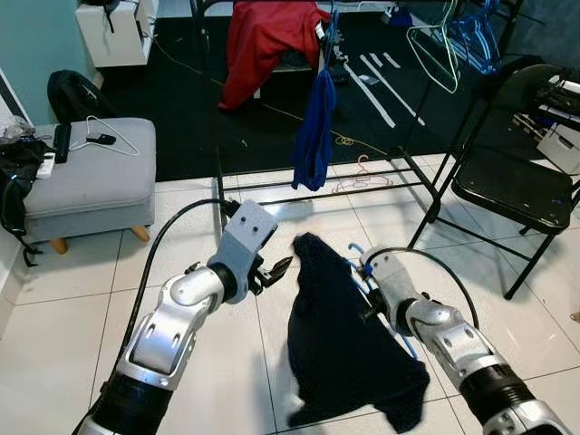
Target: Hang hanger
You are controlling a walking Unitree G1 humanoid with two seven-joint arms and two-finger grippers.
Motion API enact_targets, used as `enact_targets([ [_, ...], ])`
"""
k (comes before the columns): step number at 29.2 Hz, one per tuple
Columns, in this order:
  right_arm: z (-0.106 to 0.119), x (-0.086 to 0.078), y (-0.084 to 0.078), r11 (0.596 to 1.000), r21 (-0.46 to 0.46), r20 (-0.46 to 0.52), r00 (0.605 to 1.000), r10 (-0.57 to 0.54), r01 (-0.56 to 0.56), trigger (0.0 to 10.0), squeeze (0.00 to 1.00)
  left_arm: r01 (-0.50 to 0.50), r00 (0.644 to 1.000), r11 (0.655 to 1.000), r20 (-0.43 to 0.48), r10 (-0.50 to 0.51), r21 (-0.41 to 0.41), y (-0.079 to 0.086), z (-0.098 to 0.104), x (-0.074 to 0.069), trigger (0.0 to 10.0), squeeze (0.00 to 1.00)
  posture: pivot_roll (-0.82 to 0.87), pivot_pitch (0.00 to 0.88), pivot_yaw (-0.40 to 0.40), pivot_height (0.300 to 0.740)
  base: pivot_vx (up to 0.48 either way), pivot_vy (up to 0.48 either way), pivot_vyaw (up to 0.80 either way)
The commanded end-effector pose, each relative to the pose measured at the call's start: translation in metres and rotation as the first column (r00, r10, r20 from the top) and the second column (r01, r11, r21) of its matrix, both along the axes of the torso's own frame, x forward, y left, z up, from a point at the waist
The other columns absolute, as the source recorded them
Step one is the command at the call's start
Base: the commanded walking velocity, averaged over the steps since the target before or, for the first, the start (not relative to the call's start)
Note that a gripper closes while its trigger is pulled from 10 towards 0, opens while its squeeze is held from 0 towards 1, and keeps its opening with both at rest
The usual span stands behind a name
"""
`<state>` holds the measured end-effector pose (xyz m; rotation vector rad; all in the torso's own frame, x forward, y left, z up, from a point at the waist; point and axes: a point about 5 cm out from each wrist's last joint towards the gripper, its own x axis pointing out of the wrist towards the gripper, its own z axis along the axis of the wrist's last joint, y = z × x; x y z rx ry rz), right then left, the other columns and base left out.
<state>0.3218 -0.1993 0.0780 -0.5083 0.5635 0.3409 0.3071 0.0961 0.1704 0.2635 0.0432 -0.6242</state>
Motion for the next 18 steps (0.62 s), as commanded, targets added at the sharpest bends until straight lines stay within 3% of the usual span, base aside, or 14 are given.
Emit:
enact_targets([
  [1,0.006,0.003,0.002,0.998,-0.027,0.073,0.996,0.053,-0.052,10.0,0.00,-0.012,1.000,1.000,-0.027,0.013,0.020,0.005,-0.008,-0.001,10.0,0.00,-0.05,0.081,-0.028,0.740,0.000,0.000,0.00],
  [3,0.010,0.004,0.006,0.997,0.002,0.104,0.992,0.077,-0.078,10.0,0.00,-0.016,0.999,1.000,-0.029,0.017,0.020,0.005,-0.009,0.000,10.0,0.00,-0.05,0.078,-0.026,0.740,0.000,0.000,0.00],
  [5,0.019,0.006,0.020,0.982,0.072,0.174,0.971,0.161,-0.176,10.0,0.00,-0.048,0.998,0.999,-0.027,0.048,0.012,0.008,-0.010,0.002,10.0,0.00,-0.06,0.077,-0.026,0.740,0.000,0.000,0.00],
  [6,0.022,0.006,0.024,0.975,0.059,0.197,0.960,0.199,-0.214,10.0,0.00,-0.077,0.997,0.997,-0.025,0.077,0.008,0.011,-0.010,0.004,10.0,0.00,-0.06,0.077,-0.027,0.740,0.000,0.000,0.00],
  [13,0.024,0.007,0.026,0.970,0.035,0.224,0.947,0.229,-0.242,10.0,0.00,-0.169,0.986,0.986,-0.011,0.169,-0.001,0.021,-0.010,0.011,10.0,0.00,-0.06,0.077,-0.032,0.740,0.000,0.000,0.00],
  [15,0.033,0.010,0.031,0.958,0.103,0.262,0.937,0.232,-0.266,10.0,0.00,-0.192,0.981,0.981,-0.014,0.192,-0.031,0.026,-0.008,0.013,10.0,0.00,-0.05,0.078,-0.042,0.740,0.000,0.000,0.00],
  [18,0.036,0.011,0.033,0.949,0.114,0.271,0.929,0.254,-0.293,10.0,0.00,-0.167,0.986,0.984,-0.011,0.166,-0.060,0.025,-0.005,0.012,10.0,0.00,-0.05,0.079,-0.045,0.740,0.000,0.000,0.00],
])
